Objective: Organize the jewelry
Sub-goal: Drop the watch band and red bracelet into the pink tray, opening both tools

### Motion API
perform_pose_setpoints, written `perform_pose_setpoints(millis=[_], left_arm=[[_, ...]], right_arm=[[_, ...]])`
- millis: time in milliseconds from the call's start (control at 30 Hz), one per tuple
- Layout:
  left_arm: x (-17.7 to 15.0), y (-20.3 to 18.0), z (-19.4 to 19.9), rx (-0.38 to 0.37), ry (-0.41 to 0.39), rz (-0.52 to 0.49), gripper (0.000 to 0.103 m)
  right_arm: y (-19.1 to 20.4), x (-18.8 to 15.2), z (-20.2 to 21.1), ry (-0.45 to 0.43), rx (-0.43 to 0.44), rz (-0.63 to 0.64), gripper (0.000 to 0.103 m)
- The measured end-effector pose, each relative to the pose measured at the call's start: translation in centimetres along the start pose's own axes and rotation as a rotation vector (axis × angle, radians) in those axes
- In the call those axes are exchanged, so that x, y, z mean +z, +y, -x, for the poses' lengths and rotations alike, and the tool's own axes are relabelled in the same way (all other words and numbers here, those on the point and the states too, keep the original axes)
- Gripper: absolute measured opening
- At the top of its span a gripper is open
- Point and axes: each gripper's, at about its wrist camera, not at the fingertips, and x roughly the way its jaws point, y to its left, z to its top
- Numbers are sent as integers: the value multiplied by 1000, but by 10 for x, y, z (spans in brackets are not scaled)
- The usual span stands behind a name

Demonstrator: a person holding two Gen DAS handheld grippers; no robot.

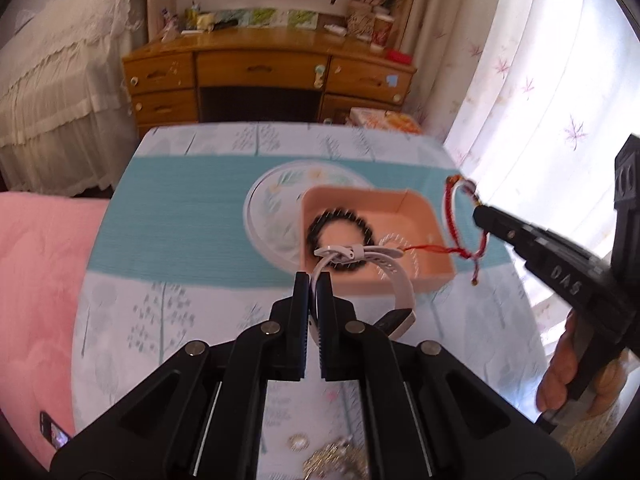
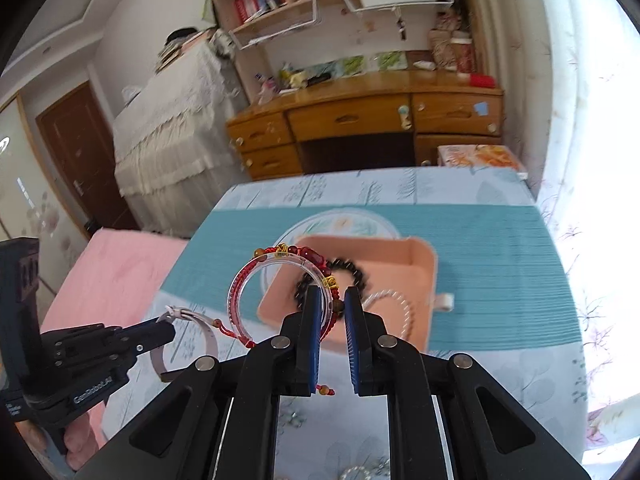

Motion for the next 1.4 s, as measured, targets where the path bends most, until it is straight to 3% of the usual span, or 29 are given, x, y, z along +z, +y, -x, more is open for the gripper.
perform_pose_setpoints(millis=[167, 367, 467, 533, 600, 767, 1133, 1400], left_arm=[[28, -16, -42, -10, 18, 31, 2], [34, -22, -119, -22, 127, 44, 5], [28, -22, -141, -56, 174, 25, 14], [26, -22, -142, -81, 183, 18, 32], [24, -20, -134, -68, 161, 14, 41], [21, -14, -104, -54, 114, 13, 43], [6, -14, -9, 2, -48, -19, 43], [-10, -19, 65, -13, -173, -16, 43]], right_arm=[[-34, 18, -21, 11, -58, -132, 11], [-61, 19, -68, 77, -75, -236, 11], [-60, 16, -90, 115, -81, -230, 12], [-59, 12, -104, 140, -71, -238, 17], [-61, 10, -109, 141, -69, -249, 22], [-58, 7, -100, 104, -59, -252, 24], [-16, -1, -10, -3, -79, -133, 24], [16, -15, 63, -87, -58, -49, 24]])
